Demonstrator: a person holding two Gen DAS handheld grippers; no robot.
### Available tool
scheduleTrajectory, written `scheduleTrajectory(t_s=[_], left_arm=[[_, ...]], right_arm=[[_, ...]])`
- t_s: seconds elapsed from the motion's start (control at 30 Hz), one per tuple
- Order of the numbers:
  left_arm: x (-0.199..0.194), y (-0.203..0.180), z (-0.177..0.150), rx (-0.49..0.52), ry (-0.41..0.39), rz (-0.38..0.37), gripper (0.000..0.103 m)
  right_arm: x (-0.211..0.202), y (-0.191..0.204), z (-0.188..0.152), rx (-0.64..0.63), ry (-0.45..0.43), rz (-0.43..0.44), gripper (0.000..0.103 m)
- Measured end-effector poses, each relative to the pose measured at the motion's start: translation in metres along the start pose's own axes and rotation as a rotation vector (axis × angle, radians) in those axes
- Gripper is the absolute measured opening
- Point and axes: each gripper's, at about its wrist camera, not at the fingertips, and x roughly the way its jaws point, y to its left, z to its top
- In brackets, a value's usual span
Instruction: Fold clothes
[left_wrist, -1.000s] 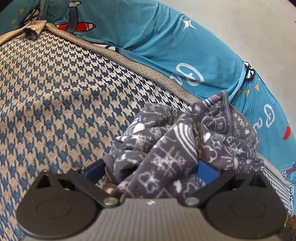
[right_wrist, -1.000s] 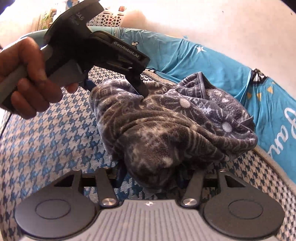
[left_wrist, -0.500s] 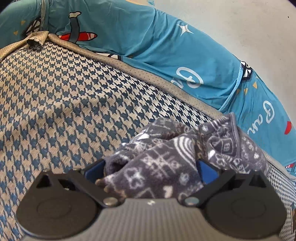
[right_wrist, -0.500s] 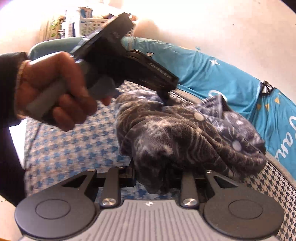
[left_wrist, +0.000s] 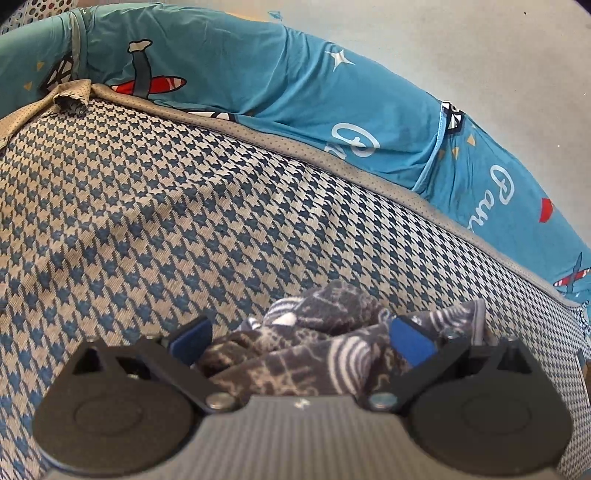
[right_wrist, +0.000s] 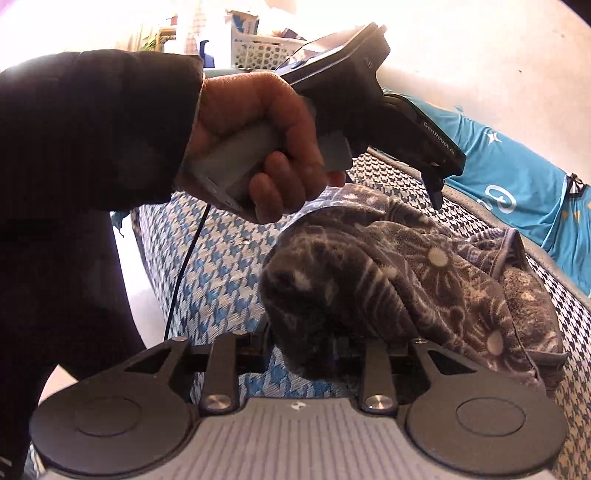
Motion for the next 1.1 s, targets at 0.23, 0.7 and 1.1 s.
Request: scheduleTrajectory(t_s=[0.23, 0.7, 1.1], left_arm=[[-0.041, 0.017, -0.020, -0.043, -0.024, 0.007, 0.103], [-0.077, 0.005, -0.050, 0.050, -0.064, 0.077, 0.103], [-0.072, -0.001, -0.058, 0.113, -0.050, 0.097, 0.103]], right_arm=[[-0.046, -0.024, -0.006, 0.115, -0.057, 0.043, 0.037], [-0.047, -0.093, 0.022, 0.288, -0.147, -0.111, 0.037], [0.005, -0.168, 0.040, 0.422, -0.098, -0.156, 0.037]])
